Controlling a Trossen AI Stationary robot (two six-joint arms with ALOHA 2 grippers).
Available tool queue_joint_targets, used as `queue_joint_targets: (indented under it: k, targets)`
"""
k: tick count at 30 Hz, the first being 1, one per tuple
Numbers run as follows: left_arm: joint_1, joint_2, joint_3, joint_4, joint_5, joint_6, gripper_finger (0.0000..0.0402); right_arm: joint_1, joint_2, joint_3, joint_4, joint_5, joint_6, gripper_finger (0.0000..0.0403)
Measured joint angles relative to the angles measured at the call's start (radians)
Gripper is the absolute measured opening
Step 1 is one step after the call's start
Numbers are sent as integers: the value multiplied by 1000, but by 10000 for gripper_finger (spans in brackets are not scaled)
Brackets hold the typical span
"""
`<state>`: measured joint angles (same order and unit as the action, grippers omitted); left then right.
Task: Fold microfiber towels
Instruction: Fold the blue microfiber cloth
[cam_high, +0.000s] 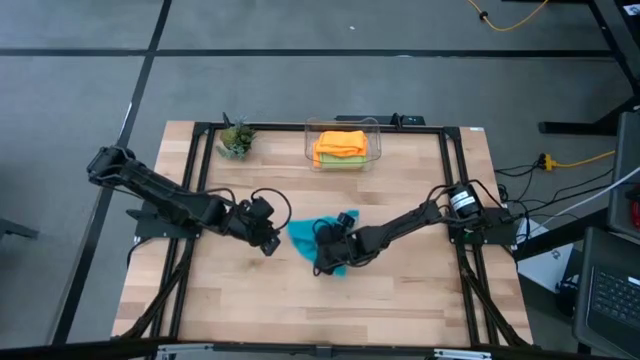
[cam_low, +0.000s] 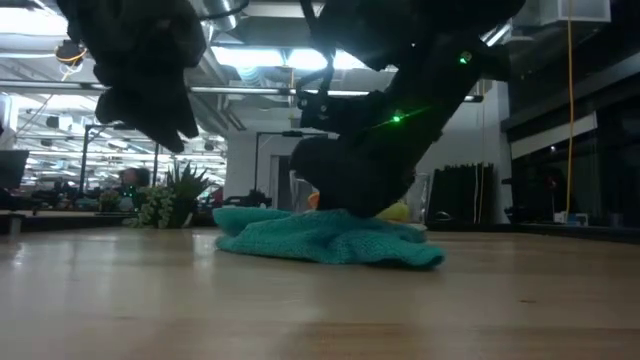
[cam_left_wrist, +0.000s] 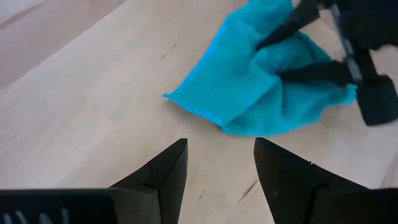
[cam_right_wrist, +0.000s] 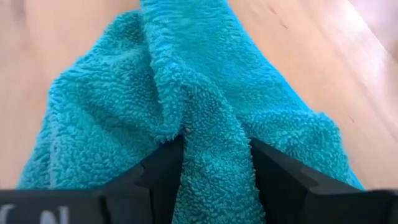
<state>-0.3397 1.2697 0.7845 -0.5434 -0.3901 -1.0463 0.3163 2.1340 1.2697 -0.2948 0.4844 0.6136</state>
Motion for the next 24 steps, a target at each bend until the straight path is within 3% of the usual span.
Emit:
queue_joint_targets:
  k: [6, 15, 21, 24]
  targets:
    - [43, 0, -72, 73, 54, -51, 180, 43, 5, -1, 20, 64, -78, 186]
    - [87, 0, -123, 159, 93, -44, 180, 49, 8, -1, 38, 40, -205, 186]
    - [91, 0, -123, 166, 124, -34, 180, 49, 10, -1, 146, -101, -357, 186]
    - [91, 0, -123, 167, 123, 8, 180, 50, 14, -2, 192, -121, -389, 186]
